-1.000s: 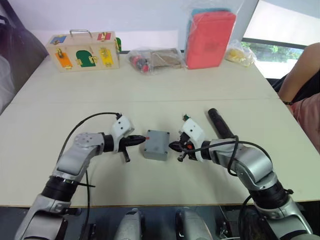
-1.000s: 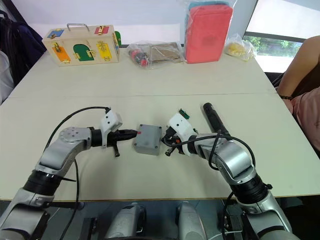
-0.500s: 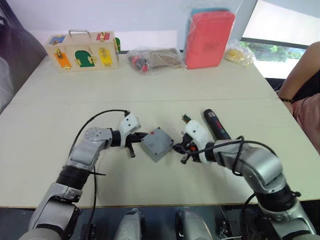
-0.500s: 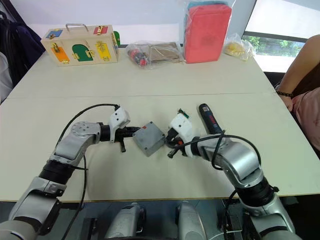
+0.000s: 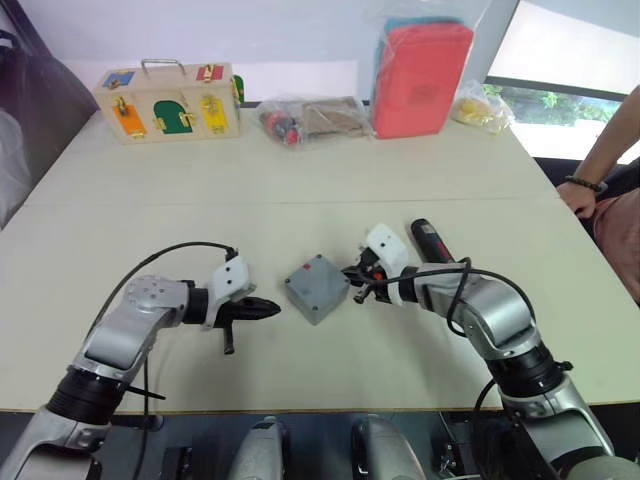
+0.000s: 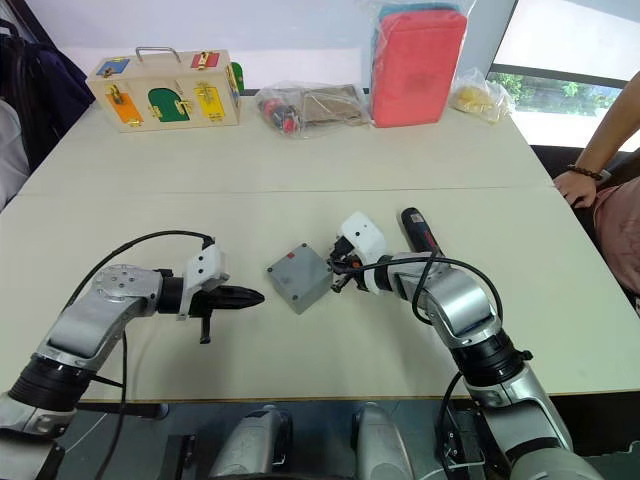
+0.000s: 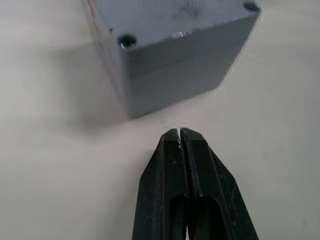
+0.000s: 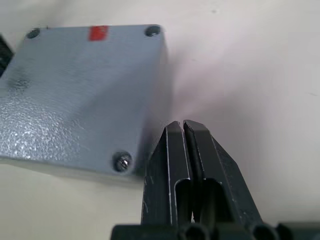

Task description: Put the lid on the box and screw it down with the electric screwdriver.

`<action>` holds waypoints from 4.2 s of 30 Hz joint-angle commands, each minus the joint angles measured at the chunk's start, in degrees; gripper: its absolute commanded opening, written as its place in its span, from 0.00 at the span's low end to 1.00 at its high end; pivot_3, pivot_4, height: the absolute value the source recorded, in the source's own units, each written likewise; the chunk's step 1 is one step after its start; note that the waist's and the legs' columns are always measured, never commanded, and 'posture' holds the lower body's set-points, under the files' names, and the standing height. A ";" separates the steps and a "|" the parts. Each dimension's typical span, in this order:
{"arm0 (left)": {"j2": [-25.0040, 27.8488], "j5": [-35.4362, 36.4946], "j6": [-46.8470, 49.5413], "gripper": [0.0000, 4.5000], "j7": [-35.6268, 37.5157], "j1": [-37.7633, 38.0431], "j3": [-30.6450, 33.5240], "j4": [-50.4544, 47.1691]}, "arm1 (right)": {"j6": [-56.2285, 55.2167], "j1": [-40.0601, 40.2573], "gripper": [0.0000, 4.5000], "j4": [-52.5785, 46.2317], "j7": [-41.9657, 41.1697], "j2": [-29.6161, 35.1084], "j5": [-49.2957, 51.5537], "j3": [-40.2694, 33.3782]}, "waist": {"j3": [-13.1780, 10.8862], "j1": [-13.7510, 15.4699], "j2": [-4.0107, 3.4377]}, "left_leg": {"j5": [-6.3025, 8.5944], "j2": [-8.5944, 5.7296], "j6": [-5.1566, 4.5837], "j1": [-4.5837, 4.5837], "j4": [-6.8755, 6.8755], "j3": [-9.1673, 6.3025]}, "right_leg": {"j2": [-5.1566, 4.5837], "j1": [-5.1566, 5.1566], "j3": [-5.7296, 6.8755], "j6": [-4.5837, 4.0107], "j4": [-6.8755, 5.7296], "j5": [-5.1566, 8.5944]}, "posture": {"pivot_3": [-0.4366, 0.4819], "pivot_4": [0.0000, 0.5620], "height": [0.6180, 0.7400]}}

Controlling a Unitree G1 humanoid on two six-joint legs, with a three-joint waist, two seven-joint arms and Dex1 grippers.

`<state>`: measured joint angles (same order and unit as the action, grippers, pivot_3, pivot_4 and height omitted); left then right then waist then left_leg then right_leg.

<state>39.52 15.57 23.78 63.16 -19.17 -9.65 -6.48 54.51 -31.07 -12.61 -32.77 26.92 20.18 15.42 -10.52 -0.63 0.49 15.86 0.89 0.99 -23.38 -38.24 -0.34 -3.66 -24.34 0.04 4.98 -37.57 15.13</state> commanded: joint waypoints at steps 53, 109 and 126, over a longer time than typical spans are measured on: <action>1.13 7.83 7.62 0.00 -5.80 -10.43 6.68 -13.48 | -15.81 -8.83 0.42 24.18 0.99 -2.43 -6.76 -11.32 | -0.01 -0.26 0.00 | -0.03 0.01 0.05 0.02 0.00 0.04 | 0.05 -0.03 -0.03 0.00 -0.08 0.00 | 0.48 0.27 0.92; 3.26 9.44 8.64 0.00 -6.20 -7.31 6.92 -15.37 | 10.30 -5.99 0.02 -7.80 -1.34 -1.83 6.60 -8.34 | -0.01 -0.10 0.00 | -0.03 -0.01 0.05 0.01 0.00 0.01 | 0.01 -0.03 -0.03 0.00 -0.08 0.00 | 0.48 0.27 0.92; 2.87 9.72 9.64 0.00 -7.59 -6.65 6.81 -17.06 | 7.13 -6.24 0.02 -4.01 -1.33 -0.93 4.84 -6.48 | -0.01 -0.16 0.00 | -0.03 0.01 0.05 0.02 0.00 0.01 | 0.04 -0.03 -0.02 -0.01 -0.08 0.00 | 0.48 0.27 0.92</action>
<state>42.19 24.48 33.41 55.97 -25.46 -3.78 -21.17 62.56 -36.30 -16.41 -34.10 25.94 25.24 8.79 -10.53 -0.78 0.49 15.83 0.90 1.04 -23.36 -38.24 -0.34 -3.62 -24.37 0.02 4.97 -37.65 15.13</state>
